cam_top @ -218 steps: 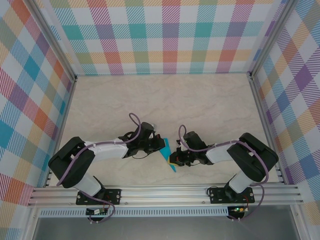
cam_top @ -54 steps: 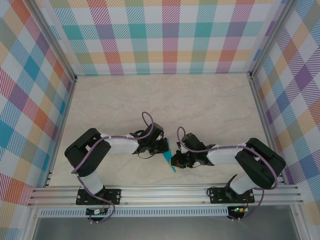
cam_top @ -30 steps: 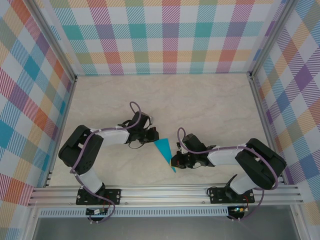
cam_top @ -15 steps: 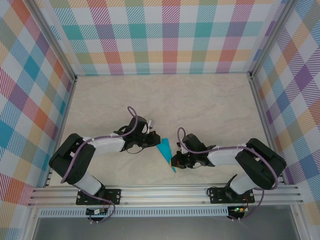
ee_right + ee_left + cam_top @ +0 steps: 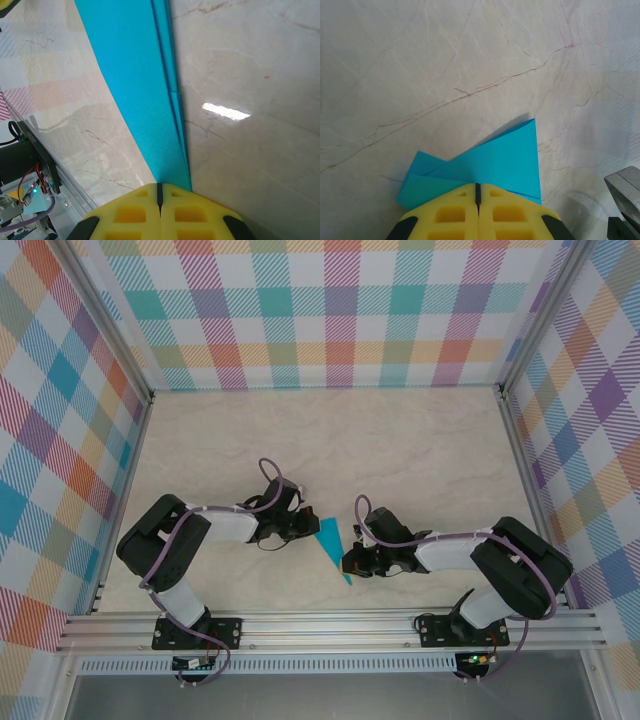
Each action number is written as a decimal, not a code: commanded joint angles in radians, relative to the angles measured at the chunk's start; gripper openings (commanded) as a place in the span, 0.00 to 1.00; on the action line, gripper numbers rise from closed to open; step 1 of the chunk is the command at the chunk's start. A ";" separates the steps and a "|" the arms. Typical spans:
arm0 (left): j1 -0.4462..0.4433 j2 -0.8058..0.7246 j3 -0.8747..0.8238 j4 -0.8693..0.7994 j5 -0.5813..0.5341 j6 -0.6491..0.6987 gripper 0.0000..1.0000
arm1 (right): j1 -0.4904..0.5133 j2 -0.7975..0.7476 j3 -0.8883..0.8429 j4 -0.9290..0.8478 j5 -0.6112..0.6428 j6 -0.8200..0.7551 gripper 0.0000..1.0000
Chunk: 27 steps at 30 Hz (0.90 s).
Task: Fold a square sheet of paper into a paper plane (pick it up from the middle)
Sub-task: Fold the wing for the fifth time at the center of the table.
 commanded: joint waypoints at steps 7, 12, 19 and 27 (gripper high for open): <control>0.077 0.024 0.016 -0.024 -0.030 0.037 0.02 | 0.006 -0.021 -0.044 -0.149 0.016 0.005 0.02; 0.099 -0.047 0.052 -0.110 -0.043 0.064 0.02 | 0.006 -0.016 -0.037 -0.139 0.017 0.006 0.02; 0.102 -0.107 0.078 -0.162 -0.015 0.068 0.04 | 0.006 -0.021 -0.003 -0.133 0.007 0.005 0.03; 0.055 -0.308 0.085 -0.377 -0.165 -0.013 0.22 | 0.006 -0.091 0.075 -0.166 0.019 0.001 0.07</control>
